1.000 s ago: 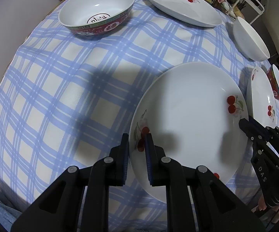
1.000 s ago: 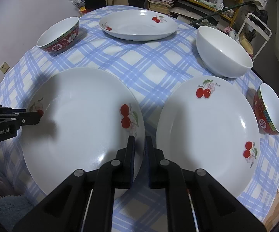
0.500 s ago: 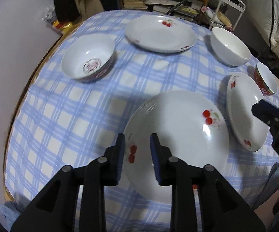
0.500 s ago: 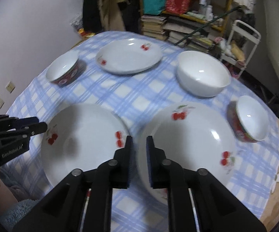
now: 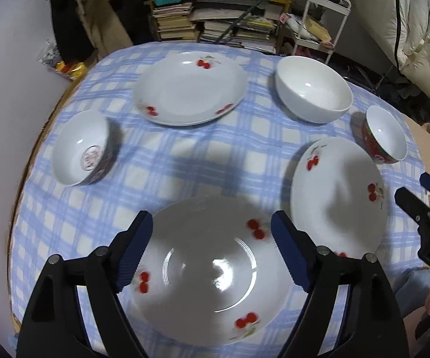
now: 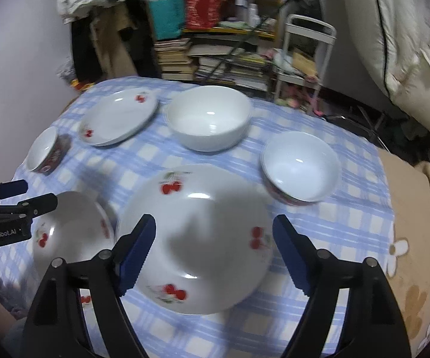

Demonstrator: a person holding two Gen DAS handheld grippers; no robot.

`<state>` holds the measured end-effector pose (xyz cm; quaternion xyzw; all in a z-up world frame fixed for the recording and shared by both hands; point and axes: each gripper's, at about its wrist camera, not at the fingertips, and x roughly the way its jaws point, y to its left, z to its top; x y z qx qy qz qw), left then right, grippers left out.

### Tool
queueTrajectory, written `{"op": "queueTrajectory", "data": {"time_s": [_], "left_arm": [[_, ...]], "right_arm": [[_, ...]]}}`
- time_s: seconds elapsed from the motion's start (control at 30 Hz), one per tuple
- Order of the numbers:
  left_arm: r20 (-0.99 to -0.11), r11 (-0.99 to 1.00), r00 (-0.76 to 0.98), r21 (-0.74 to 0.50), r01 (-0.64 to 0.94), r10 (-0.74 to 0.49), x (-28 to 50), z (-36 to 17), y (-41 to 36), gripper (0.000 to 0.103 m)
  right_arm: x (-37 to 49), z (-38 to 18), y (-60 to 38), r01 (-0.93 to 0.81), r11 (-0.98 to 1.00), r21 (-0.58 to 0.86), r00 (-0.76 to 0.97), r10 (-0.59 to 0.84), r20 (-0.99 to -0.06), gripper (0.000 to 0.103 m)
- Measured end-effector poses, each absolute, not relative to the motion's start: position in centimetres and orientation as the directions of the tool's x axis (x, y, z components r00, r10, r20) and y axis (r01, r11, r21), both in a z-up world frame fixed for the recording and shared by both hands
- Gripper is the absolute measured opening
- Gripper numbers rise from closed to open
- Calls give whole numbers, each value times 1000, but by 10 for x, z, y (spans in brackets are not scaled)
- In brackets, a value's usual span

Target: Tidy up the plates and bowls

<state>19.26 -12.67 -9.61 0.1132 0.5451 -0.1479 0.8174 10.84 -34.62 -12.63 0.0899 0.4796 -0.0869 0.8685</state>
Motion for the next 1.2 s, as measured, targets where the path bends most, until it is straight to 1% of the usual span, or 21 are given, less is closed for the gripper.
{"op": "queueTrajectory", "data": {"time_s": [0.07,0.23,0.43,0.73,0.83,0.97,1.03,1.07,1.1,1.13,1.2], "left_arm": [[-927,928,355,21,371,-121,195,-101,-136,81],[-938,908,328,42,417,-108,201,-119,-160,81],[-953,903,289,46,427,-87,207,-141,-177,81],[-961,886,270,82,457,-50,210,-163,-200,81],[-958,869,284,119,480,-26,208,-168,-208,81],[-962,853,270,104,511,-44,206,-171,-217,81],[-958,849,282,116,515,-40,207,-171,-220,80],[-955,846,293,124,518,-39,207,-171,-222,79],[-954,843,298,127,523,-41,207,-171,-223,72],[-954,837,297,129,532,-42,207,-172,-225,61],[-961,827,272,109,552,-55,206,-175,-228,51]], "right_arm": [[108,-133,-358,256,963,79,516,-67,-854,88],[106,-157,-376,307,949,75,470,-83,-879,88],[109,-179,-381,308,950,52,412,-84,-907,88],[115,-198,-397,341,940,31,341,-92,-936,88],[115,-204,-403,355,933,49,325,-75,-943,88],[117,-209,-407,370,929,18,298,-100,-949,88],[118,-212,-410,378,925,30,290,-88,-953,88],[118,-214,-411,382,923,41,288,-76,-955,88],[118,-215,-412,383,922,50,287,-68,-956,87],[118,-216,-413,384,921,56,285,-61,-957,83],[119,-218,-413,386,920,64,280,-50,-959,80]]}}
